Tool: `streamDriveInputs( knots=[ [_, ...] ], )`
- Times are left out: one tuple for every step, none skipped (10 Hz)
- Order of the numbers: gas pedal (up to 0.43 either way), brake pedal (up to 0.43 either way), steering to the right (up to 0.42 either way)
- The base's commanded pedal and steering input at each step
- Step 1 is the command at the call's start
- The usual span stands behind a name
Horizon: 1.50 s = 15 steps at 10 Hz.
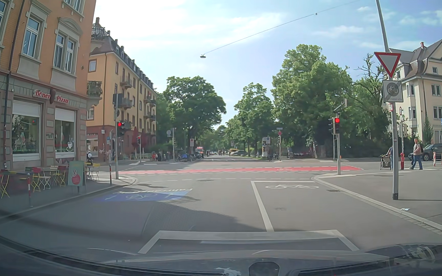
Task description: Follow the waypoints while adhering to traffic rules and regulations
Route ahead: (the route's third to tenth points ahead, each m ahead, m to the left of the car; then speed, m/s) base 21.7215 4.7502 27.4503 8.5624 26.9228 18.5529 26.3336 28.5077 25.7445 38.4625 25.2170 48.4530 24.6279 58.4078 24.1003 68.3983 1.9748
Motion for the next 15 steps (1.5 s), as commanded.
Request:
streamDriveInputs(
  knots=[
    [0.000, 0.165, -0.012],
    [0.000, 0.165, -0.012],
    [0.000, 0.165, -0.012],
    [0.000, 0.171, -0.012],
    [0.000, 0.171, -0.011],
    [0.000, 0.177, -0.012],
    [0.000, 0.183, -0.012],
    [0.000, 0.189, -0.012],
    [0.000, 0.183, -0.011],
    [0.000, 0.189, -0.011],
    [0.000, 0.189, -0.012],
    [0.000, 0.189, -0.012],
    [0.000, 0.189, -0.012],
    [0.000, 0.195, -0.012],
    [0.000, 0.195, -0.012]
  ],
)
